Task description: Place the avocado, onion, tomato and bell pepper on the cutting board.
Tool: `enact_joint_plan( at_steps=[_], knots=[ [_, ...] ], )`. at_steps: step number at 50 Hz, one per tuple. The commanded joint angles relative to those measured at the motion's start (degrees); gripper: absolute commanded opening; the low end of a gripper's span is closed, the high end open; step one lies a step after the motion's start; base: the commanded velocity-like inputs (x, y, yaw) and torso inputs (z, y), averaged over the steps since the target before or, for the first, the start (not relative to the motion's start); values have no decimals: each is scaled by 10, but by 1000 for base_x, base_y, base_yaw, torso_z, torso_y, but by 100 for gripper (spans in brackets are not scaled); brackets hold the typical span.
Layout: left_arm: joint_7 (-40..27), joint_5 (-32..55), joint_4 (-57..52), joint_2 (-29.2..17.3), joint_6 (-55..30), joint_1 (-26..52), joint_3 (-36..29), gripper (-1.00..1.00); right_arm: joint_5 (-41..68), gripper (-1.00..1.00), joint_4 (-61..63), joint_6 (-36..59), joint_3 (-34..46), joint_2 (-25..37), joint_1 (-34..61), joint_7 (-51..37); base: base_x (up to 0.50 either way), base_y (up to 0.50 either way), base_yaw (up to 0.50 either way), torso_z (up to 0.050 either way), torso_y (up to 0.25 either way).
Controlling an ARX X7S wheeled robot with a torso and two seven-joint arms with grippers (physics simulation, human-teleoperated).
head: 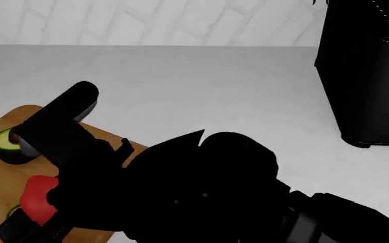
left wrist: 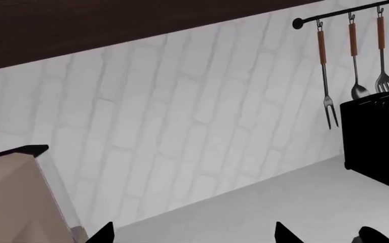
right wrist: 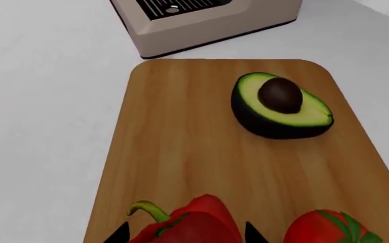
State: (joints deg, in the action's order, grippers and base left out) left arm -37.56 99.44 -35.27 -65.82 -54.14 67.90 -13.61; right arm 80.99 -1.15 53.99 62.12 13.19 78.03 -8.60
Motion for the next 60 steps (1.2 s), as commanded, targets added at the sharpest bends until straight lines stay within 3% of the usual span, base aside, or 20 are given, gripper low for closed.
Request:
enact_joint_plan(
  at_steps=[1, 22, 23, 29, 48, 60],
  knots=[
    [14, -7, 3, 14, -10, 10, 9, 100, -48, -100, -23, -25, 0, -26, -18, 47, 0, 0, 0, 0, 0],
    [17, -3, -5, -4, 1, -9, 23, 100, -50, -100, -27, -36, 10, -27, -43, 49, 0, 0, 0, 0, 0],
    [16, -2, -6, -4, 1, -8, 23, 100, -51, 100, -27, -37, 11, -28, -42, 49, 0, 0, 3, 0, 0],
    [16, -2, -8, -8, 4, -18, 26, 100, -49, 100, -19, -33, 12, -28, -35, 50, 0, 0, 0, 0, 0],
    [9, 10, -13, -7, -3, 1, 22, 100, 59, 100, 120, 23, -63, 15, 71, -65, 0, 0, 0, 0, 0],
    [5, 11, 1, 18, -22, 36, -1, 100, 200, 100, 206, 67, -102, 77, 138, -200, 0, 0, 0, 0, 0]
  ],
)
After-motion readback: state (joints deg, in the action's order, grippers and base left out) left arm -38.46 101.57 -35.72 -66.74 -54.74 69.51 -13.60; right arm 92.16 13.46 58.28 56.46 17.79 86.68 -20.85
